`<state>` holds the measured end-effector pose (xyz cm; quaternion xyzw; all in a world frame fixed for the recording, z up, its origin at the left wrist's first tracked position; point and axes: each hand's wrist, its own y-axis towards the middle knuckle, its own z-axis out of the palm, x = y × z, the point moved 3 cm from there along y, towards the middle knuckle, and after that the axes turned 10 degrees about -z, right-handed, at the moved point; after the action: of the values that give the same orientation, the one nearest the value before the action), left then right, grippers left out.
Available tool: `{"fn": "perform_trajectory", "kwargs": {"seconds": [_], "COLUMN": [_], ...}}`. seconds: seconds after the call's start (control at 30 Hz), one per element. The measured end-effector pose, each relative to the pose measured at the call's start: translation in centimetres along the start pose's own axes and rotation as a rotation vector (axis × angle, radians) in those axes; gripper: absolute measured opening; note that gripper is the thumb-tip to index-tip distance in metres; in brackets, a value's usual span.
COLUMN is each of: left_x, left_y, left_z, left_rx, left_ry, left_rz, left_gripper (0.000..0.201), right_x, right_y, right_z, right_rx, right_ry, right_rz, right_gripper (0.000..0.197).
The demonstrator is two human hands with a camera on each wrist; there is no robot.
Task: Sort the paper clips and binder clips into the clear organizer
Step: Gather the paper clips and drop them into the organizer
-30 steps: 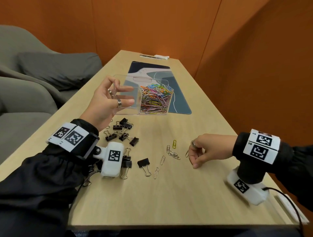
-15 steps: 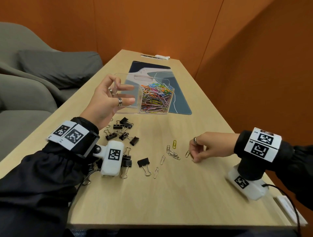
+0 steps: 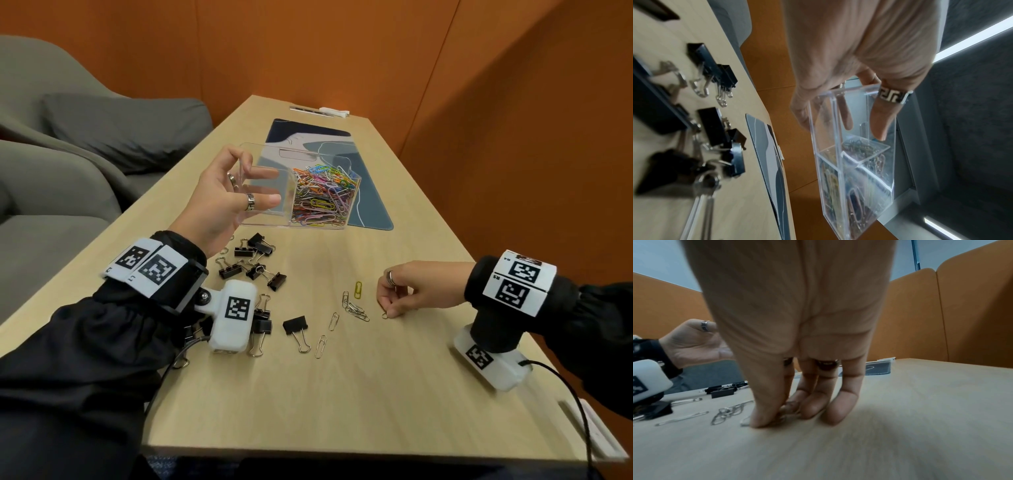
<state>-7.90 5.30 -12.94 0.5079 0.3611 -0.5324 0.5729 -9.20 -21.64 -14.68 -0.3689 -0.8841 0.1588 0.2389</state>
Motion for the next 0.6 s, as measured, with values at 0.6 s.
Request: {"fn": "perform_trajectory", "kwargs": {"seconds": [0.6], "left_x": [0.0], "left_y": [0.1], "left_z": [-0.1], "left_rx": [-0.003], "left_ry": [0.007], "left_rz": [0.0], "left_gripper": [0.046], "right_x": [0.7], "right_y": [3.9], "right_z": [-2.1], "right_rx": [-0.098], "right_ry": [-0.009], "right_rz": [-0.025], "right_gripper": [0.01]}}
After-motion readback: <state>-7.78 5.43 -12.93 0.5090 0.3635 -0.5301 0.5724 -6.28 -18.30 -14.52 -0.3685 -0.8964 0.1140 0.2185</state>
